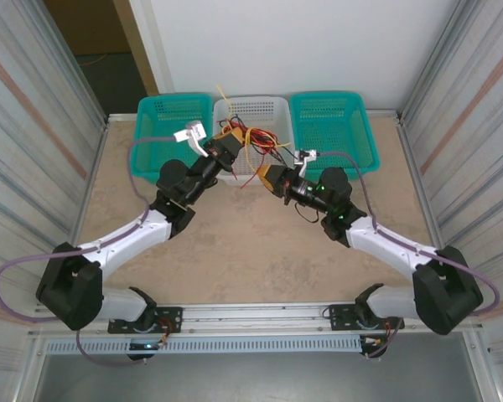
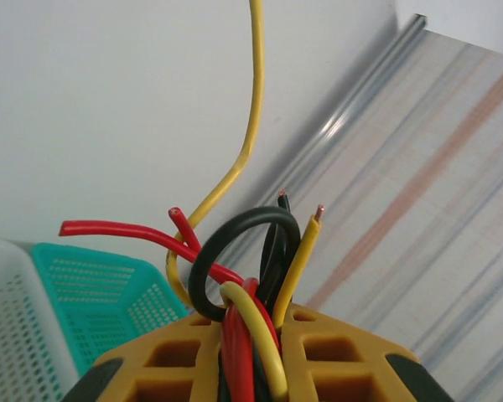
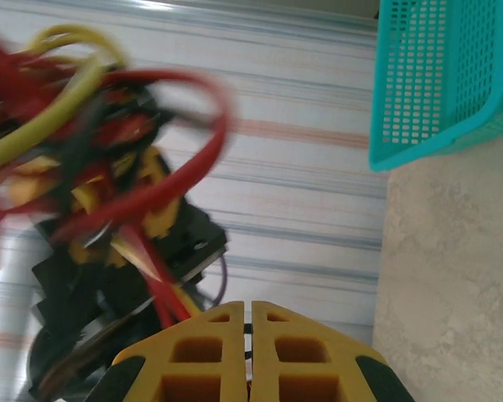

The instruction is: Untangle the cables

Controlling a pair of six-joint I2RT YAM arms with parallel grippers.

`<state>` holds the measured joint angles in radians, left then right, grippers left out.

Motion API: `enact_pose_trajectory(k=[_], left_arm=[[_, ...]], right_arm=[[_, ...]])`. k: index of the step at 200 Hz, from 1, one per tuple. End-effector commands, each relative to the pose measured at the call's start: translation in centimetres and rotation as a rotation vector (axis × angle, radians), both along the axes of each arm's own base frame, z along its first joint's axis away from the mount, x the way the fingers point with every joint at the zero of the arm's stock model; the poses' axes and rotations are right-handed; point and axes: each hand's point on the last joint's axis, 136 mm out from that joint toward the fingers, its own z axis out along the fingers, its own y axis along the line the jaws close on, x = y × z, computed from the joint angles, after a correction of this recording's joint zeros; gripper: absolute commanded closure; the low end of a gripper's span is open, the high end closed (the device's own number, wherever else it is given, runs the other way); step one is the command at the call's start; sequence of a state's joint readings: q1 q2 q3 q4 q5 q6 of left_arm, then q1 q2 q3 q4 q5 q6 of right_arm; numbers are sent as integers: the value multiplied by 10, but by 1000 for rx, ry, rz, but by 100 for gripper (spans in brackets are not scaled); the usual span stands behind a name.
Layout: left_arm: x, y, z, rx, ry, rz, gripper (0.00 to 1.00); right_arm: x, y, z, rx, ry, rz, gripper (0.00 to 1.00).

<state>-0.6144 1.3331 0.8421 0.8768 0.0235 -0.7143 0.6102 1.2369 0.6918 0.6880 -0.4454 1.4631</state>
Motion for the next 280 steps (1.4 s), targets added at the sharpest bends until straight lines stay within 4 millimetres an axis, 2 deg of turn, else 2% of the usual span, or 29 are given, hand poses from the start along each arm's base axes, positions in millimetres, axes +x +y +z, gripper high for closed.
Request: enact_pose_trajectory(k=[1,28,44,73,89,105,136,150,167,182,202,221,243,260,280], left_arm=[[2,67,52,-147,-149,271,100],[9,74,24,-53,-106,333,100],[12,74,4,-3,-67,330,100],[5,50,-29,87,-21,193,100],[-10,31,-40,139,-31,67,100],[-31,17,-42,166,-59,-57,100],[-91,-17,-17,190,-193,-431,100],[-111,-22,-3,172,-225,-541,100],[-126,-17,19,128,-282,-589,100],[-133,-10,41,82,-321,-610,100],[-132,6,69,1,-371,-565,100],[-124,22,93,-66,-414,-481,100],[-114,25,114,-101,-465,-427,100],[-93,31,119,-137,-456,-326,100],[-64,44,115,-135,-425,-149,100]], right_arm=[[-28,-2,-15,-93,34,27,100],[-41,-21,15,-141,-40,-16,100],[-49,-35,51,-163,-125,-42,100],[-43,-53,101,-241,-222,-74,100],[-35,-64,126,-282,-264,-102,100],[-11,-74,135,-361,-263,-143,100],[39,-89,143,-391,-234,-158,100],[62,-91,132,-420,-203,-158,100],[89,-96,106,-462,-152,-169,100],[110,-102,71,-488,-77,-173,100],[120,-98,20,-492,34,-147,100],[112,-85,-28,-464,121,-114,100],[85,-57,-75,-474,192,-48,100],[60,-42,-99,-464,225,-35,100],[29,-32,-112,-404,251,-62,100]])
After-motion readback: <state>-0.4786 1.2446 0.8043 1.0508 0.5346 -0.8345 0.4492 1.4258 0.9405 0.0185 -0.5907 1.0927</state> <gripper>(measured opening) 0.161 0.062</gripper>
